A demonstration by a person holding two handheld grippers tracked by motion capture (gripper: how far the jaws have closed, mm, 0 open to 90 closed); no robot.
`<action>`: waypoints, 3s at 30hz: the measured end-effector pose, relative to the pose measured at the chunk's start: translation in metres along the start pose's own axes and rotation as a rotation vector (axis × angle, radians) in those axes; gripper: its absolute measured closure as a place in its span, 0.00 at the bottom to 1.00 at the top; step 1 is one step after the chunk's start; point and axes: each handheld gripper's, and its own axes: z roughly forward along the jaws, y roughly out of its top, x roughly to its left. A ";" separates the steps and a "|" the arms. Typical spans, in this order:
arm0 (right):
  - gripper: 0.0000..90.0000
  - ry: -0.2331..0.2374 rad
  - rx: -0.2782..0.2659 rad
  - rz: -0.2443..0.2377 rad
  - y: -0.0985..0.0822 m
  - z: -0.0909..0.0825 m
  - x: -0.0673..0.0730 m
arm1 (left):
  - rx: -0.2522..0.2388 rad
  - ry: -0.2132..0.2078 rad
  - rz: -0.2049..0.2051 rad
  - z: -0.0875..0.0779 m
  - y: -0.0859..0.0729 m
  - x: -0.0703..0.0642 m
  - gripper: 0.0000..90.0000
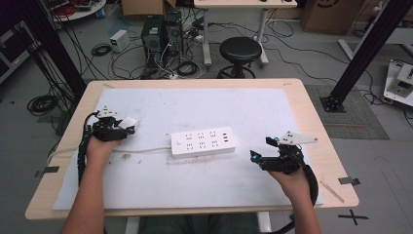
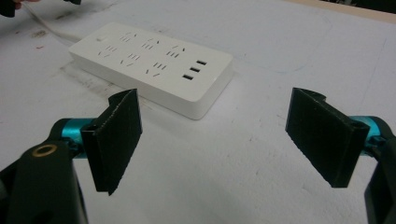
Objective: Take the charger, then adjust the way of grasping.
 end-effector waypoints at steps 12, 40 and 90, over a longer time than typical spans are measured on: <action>0.21 0.054 0.002 -0.032 0.011 0.001 0.005 | -0.138 -0.110 0.107 -0.068 0.017 -0.042 0.47; 0.21 0.156 0.038 -0.049 0.031 -0.004 0.024 | -0.264 -0.365 0.364 -0.105 0.022 -0.128 0.47; 0.34 0.864 0.123 0.407 0.025 0.091 0.086 | -0.396 -0.417 0.831 -0.056 0.017 -0.251 0.47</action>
